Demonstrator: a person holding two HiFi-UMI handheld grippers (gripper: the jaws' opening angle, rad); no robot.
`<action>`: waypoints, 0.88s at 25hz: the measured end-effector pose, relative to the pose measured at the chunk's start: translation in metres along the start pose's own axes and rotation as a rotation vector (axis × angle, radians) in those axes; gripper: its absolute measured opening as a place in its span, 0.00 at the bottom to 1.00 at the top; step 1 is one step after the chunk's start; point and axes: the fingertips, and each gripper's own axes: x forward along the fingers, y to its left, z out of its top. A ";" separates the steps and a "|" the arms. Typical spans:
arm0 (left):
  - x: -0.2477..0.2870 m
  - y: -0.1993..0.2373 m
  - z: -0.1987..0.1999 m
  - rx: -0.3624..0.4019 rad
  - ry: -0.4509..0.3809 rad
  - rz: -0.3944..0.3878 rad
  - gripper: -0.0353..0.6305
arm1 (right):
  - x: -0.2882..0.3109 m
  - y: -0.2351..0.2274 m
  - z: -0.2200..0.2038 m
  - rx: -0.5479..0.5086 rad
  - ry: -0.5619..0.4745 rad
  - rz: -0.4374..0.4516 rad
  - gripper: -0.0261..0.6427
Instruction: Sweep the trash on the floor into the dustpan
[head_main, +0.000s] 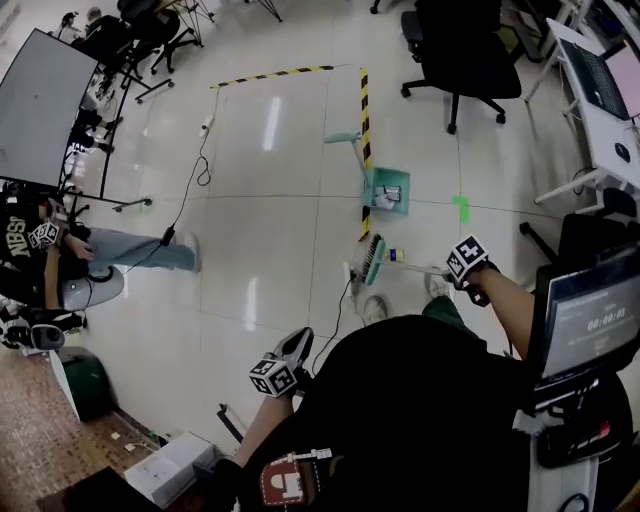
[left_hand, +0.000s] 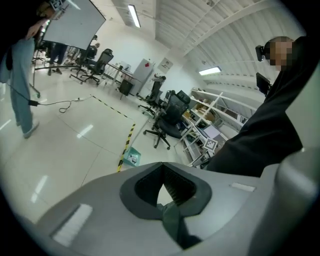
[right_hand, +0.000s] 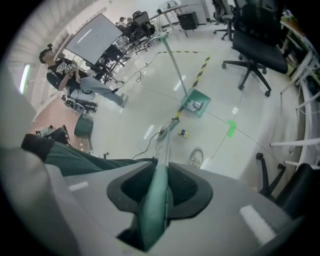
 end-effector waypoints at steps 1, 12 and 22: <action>0.001 -0.004 -0.003 -0.022 -0.016 0.033 0.05 | 0.005 -0.009 0.008 -0.027 0.021 0.005 0.18; 0.036 -0.066 0.005 -0.142 -0.161 0.206 0.05 | 0.013 -0.142 0.087 -0.250 0.221 -0.129 0.18; 0.086 -0.070 0.042 -0.077 -0.098 0.075 0.05 | -0.054 -0.225 0.089 -0.135 0.155 -0.247 0.18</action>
